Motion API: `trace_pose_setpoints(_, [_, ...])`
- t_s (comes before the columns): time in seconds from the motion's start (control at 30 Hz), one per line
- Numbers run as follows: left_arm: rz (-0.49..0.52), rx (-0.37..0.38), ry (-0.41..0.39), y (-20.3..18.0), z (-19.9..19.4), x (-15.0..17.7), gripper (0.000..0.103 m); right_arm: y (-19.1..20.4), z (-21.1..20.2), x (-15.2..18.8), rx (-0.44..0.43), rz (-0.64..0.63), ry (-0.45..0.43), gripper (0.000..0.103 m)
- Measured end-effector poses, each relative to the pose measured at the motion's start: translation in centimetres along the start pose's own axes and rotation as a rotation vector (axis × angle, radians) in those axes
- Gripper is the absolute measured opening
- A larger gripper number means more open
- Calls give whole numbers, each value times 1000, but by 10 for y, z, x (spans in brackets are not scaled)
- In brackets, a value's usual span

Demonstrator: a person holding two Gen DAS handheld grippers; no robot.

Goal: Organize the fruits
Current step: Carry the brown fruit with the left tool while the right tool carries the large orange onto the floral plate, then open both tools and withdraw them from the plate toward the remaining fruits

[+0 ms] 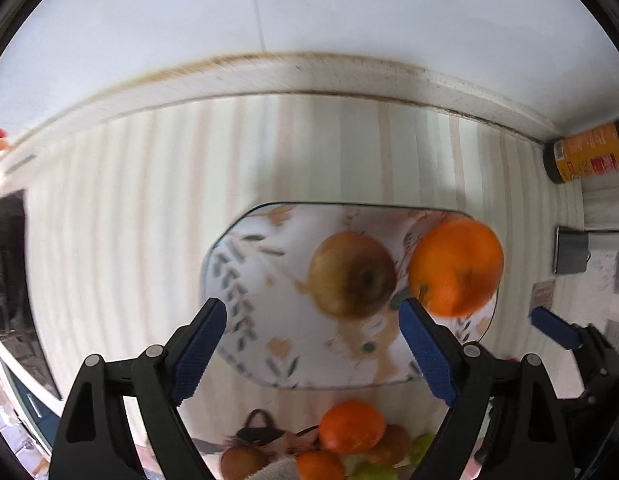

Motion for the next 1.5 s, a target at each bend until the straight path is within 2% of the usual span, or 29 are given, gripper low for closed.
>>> trace_pose_setpoints(0.17, [-5,-59,-100,14,-29,40,88,10,-25,38,66,-22,-48,100])
trace_pose_setpoints(0.43, [-7,-12,-173,25,-75,101,88,30,-70,92,68,-35,-132,100])
trace_pose_setpoints(0.6, [-4,-3,-223,30,-99,125,88,39,-97,116,69,-44,-177,100])
trace_pose_setpoints(0.97, [-9,25,-313,39,-140,157,88,44,-157,156,66,-24,-294,100])
trace_pose_setpoints(1.3, [-6,33,-364,44,-154,176,89,46,-179,175,11,11,-348,100])
trace_pose_setpoints(1.33, [-11,33,-375,46,-153,177,91,46,-178,176,-1,13,-353,100])
trace_pose_setpoints(1.37, [-15,27,-390,48,-151,178,101,45,-177,178,-17,18,-360,101])
trace_pose_setpoints(1.5, [-20,-14,-386,56,-132,182,102,38,-156,182,-66,36,-346,101])
Point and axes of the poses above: each gripper's, at about its wrist camera, not at the fingertips, and z roughly the way its jaws point, y to its left, x to its underside, the point moved 1 cm from there along z, roughly the way its jaws point, and after that the axes turned 4 degrees about -x, right-handed, at the moved point
